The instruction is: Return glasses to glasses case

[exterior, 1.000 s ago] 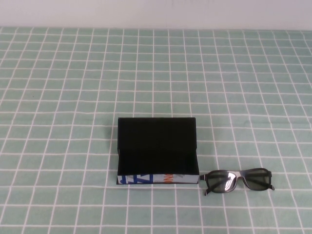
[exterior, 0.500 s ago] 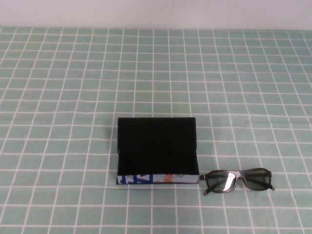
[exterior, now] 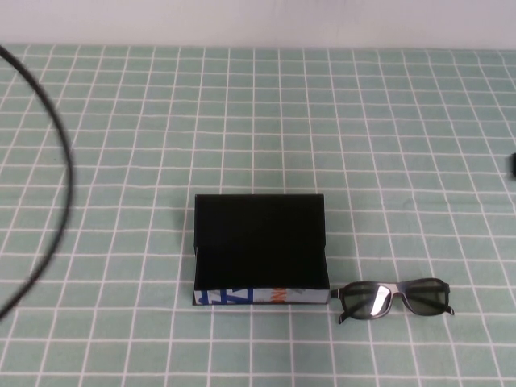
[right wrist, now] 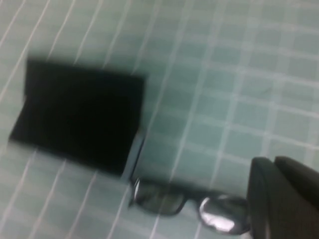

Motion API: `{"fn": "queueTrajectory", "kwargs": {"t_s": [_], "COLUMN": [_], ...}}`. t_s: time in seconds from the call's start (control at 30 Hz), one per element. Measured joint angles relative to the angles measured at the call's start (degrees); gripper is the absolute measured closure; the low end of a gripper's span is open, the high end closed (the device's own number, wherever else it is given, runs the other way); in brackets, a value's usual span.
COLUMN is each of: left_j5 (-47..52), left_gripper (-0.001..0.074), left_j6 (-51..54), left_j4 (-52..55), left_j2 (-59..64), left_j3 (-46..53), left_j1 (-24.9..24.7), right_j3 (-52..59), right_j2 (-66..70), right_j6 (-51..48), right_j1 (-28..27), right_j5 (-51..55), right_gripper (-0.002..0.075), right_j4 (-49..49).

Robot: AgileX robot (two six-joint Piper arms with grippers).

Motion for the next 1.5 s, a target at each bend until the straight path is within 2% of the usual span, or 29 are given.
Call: {"fn": "queueTrajectory", "kwargs": {"t_s": [0.17, 0.33, 0.47, 0.73, 0.8, 0.9, 1.07, 1.13, 1.27, 1.5], "left_j5": [9.5, 15.9, 16.9, 18.1, 18.7, 19.4, 19.4, 19.4, 19.4, 19.4], "left_gripper": [0.0737, 0.0737, 0.0737, 0.0737, 0.0737, 0.0737, 0.0737, 0.0737, 0.0737, 0.0737], "left_j6": [11.1, 21.9, 24.2, 25.0, 25.4, 25.9, 26.1, 26.3, 26.8, 27.0], "left_j4": [-7.8, -16.1, -19.1, -19.7, -19.7, -19.7, -19.5, -19.5, -19.5, -19.2], "left_j2": [5.4, 8.4, 8.8, 8.8, 8.8, 8.8, 8.8, 8.8, 8.8, 8.8], "left_j3": [0.0, 0.0, 0.0, 0.0, 0.0, 0.0, 0.0, 0.0, 0.0, 0.0], "left_j1": [0.0, -0.1, -0.1, -0.1, -0.1, -0.1, -2.3, -3.8, -5.5, -5.8], "right_j3": [-1.7, -4.4, -4.6, -4.7, -4.7, -4.7, -4.7, -4.7, -4.7, -4.4], "right_j2": [6.1, 11.7, 16.7, 25.7, 27.0, 28.1, 28.4, 28.5, 28.9, 31.2], "right_j6": [-10.3, -16.2, -17.4, -20.0, -20.1, -20.1, -24.5, -30.3, -40.3, -44.5], "right_j1": [5.8, 12.7, 17.7, 21.7, 22.1, 22.1, 22.2, 22.2, 22.2, 22.2], "right_j5": [4.9, 8.3, 8.6, 6.2, 5.5, 4.6, 1.4, 0.7, -0.6, -2.1], "right_gripper": [0.0739, 0.0739, 0.0739, 0.0722, 0.0688, 0.0594, 0.0351, 0.0304, 0.0271, 0.0283], "right_j4": [0.2, -8.1, -13.7, -20.9, -23.5, -25.0, -25.8, -25.3, -21.4, -19.9]}}
